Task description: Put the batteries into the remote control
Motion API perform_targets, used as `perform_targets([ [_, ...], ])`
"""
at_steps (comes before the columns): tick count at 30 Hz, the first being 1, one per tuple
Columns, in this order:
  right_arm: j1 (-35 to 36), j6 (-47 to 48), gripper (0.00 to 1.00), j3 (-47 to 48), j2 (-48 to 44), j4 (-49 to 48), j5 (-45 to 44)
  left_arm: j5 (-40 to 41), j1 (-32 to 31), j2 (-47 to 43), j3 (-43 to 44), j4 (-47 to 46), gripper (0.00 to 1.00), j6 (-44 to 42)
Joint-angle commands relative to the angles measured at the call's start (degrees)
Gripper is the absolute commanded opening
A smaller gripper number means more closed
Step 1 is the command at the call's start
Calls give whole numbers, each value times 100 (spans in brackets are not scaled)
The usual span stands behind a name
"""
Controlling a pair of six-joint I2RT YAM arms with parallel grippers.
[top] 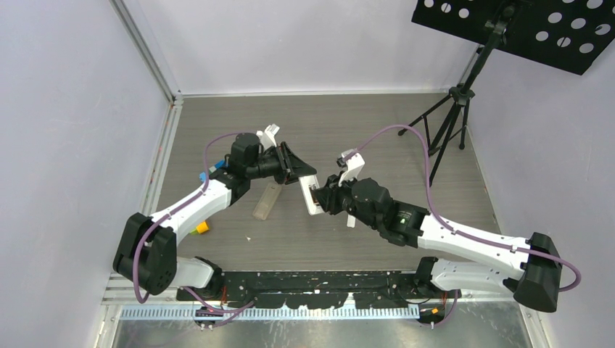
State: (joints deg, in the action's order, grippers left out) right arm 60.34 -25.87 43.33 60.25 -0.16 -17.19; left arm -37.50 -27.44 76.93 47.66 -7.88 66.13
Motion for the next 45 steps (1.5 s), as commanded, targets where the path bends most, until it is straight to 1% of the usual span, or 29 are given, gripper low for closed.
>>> perform_targets([
  [1, 22, -43, 28, -81, -202, -20, 47, -136, 46, -90, 227, -267, 0, 157],
  [5, 22, -175, 36, 15, -228, -19, 54, -128, 41, -81, 202, -262, 0, 118],
  [7, 22, -262, 39, 89, -239, 148, -36, -119, 46, -89, 200, -223, 0, 67],
  [14, 13, -662, 47, 249, -455, 413, -347, -65, 46, -103, 217, -74, 0, -105],
  [17, 12, -1000, 57, 247, -642, 486, -530, -57, 46, -103, 224, -65, 0, -164],
  [19, 9, -1452, 68, 240, -750, 621, -822, -31, 46, -108, 226, -77, 0, -214],
  [21, 13, -2097, 80, 197, -862, 778, -1108, 19, 46, -125, 226, -102, 0, -235],
  [22, 9, -2490, 82, 149, -918, 830, -1208, 48, 46, -129, 226, -126, 0, -235],
  [23, 5, -3078, 84, 89, -970, 924, -1318, 82, 46, -142, 234, -153, 0, -236],
  [26, -4, -4455, 86, -21, -983, 1300, -1395, 194, 46, -186, 229, -348, 0, -179],
  [29, -22, -5349, 86, -223, -927, 1117, -1252, 319, 46, -237, 211, -654, 0, -75],
  [31, -21, -5438, 86, -507, -844, 332, -1116, 451, 46, -264, 192, -770, 0, -35],
  [33, -21, -5619, 86, -689, -705, -219, -1055, 544, 46, -278, 219, -776, 0, -45],
  [38, -17, -5943, 88, -810, -455, -784, -1071, 664, 55, -258, 305, -785, 0, -39],
  [45, -22, -6400, 91, -1110, -496, -1297, -1423, 635, 55, -179, 276, -969, 0, 155],
])
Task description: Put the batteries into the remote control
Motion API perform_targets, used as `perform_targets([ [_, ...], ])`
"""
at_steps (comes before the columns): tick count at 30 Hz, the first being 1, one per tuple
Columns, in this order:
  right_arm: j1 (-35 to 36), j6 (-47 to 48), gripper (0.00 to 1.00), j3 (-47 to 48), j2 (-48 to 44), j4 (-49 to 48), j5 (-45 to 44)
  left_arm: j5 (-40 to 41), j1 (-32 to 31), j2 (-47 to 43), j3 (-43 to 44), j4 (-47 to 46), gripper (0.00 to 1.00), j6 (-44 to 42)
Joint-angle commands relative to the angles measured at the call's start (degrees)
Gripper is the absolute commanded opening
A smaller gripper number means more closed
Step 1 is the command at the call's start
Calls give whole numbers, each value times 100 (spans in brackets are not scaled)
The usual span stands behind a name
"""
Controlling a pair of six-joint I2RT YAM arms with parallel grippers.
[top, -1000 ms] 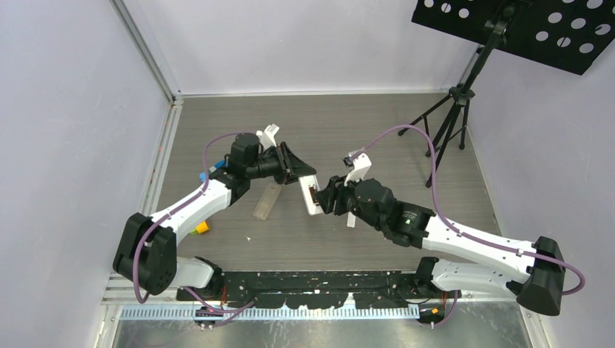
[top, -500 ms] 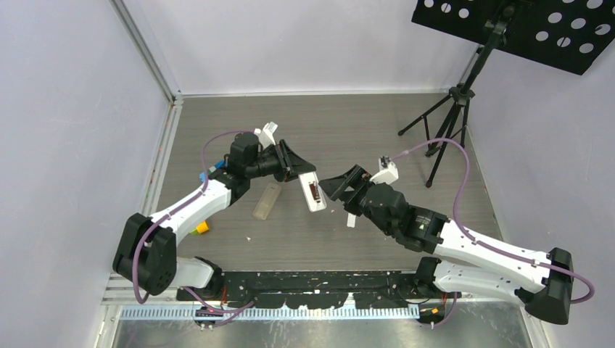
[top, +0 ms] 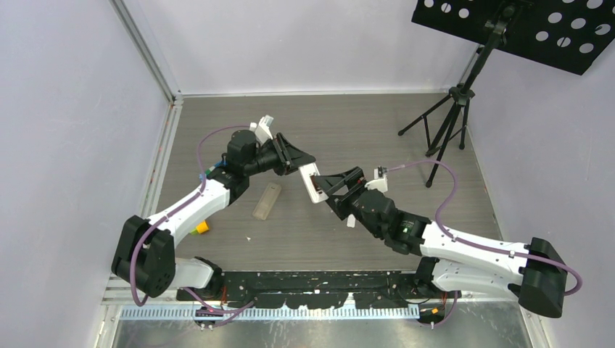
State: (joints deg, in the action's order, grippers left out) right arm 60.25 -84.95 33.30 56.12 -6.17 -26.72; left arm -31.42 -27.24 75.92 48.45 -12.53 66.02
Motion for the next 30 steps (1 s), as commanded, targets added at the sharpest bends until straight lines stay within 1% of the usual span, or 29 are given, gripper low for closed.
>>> perform_targets([
  [1, -13, -550, 91, -117, -65, -759, -519, 12, 35, -73, 186, -553, 0, 209],
  [4, -22, -737, 91, -30, 41, -752, -611, -37, 35, -73, 159, -714, 0, 335],
  [10, -53, -1048, 91, -156, 274, -1292, -691, -71, 35, -151, 107, -759, 0, 424],
  [17, -198, -1182, 90, -143, 523, -1583, -433, -131, 35, -172, 49, -812, 0, 482],
  [22, -338, -1370, 85, -281, 622, -1899, -248, -197, 34, -132, 47, -838, 0, 474],
  [30, -545, -1457, 79, -333, 781, -2084, 105, -224, 26, -80, -2, -926, 0, 516],
])
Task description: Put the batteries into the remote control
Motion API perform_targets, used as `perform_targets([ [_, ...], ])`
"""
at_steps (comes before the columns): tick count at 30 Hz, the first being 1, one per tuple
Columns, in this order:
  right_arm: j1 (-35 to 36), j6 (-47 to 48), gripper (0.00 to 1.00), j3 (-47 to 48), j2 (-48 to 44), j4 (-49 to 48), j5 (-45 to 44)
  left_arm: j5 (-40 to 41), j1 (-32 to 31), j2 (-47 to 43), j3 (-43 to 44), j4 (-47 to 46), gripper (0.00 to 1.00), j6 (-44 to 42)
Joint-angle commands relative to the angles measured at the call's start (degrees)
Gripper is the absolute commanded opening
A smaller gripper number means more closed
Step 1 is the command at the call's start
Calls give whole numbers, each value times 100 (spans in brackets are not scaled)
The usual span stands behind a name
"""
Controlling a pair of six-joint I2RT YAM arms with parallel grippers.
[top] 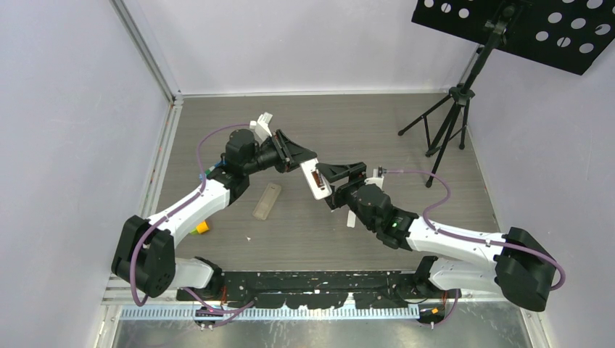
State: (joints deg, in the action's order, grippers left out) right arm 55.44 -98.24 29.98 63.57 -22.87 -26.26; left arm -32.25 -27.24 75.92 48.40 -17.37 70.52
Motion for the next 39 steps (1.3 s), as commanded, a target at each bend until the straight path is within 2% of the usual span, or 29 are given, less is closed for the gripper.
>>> perform_targets([
  [1, -72, -115, 79, -5, 41, -419, 82, -149, 26, -78, 3, -443, 0, 67],
  [3, -77, -92, 79, -9, 46, -407, 94, -150, 26, -82, 3, -437, 0, 68],
  [9, -110, 54, 87, -10, 0, -377, 150, -159, 26, -52, 20, -399, 0, 66],
  [18, -198, 230, 84, 41, 64, -352, 393, -168, 26, -34, 28, -341, 0, 58],
  [29, -262, 272, 69, 19, 172, -414, 581, -185, 26, -70, 68, -223, 0, 88],
  [39, -265, 496, 54, -85, 299, -502, 568, -229, 26, -174, 184, -100, 0, 591],
])
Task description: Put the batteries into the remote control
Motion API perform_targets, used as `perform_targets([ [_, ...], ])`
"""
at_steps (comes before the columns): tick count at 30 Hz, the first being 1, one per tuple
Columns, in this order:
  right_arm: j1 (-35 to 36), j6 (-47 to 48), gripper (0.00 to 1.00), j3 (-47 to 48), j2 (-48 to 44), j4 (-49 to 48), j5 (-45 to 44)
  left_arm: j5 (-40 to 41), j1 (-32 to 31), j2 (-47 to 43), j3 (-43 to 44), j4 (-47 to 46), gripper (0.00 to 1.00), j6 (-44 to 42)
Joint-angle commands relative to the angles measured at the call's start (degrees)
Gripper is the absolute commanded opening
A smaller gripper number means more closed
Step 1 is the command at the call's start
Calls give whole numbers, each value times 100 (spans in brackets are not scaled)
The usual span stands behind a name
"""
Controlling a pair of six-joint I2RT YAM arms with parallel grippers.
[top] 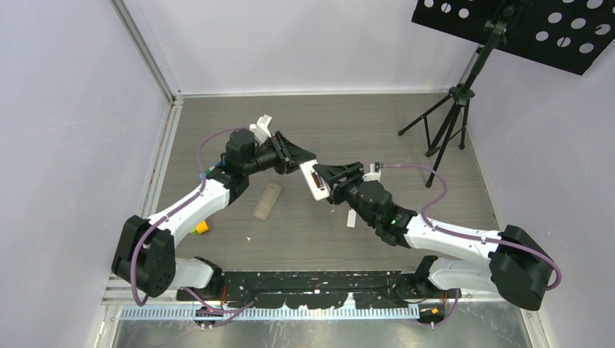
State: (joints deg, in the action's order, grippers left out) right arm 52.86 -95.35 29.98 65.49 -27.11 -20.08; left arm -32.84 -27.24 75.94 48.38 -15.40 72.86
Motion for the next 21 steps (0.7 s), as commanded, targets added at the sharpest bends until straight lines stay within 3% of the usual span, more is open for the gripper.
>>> perform_targets([
  [1, -12, 210, 53, -107, 119, -102, -40, -170, 26, -187, 195, -297, 0, 391],
  [9, -6, 511, 41, -207, 1, -8, -127, -39, 26, -282, 254, -186, 0, 578],
  [12, -12, 571, 41, -223, -72, 65, -222, 20, 35, -288, 111, -316, 0, 896],
  [14, -13, 625, 47, -242, -124, 22, -275, 39, 35, -274, 1, -505, 0, 1105],
  [19, -13, 931, 79, -301, -306, -291, -251, 41, 35, -247, -105, -633, 0, 1171],
  [21, -16, 1038, 84, -353, -400, -410, -243, 41, 35, -260, -114, -587, 0, 1108],
])
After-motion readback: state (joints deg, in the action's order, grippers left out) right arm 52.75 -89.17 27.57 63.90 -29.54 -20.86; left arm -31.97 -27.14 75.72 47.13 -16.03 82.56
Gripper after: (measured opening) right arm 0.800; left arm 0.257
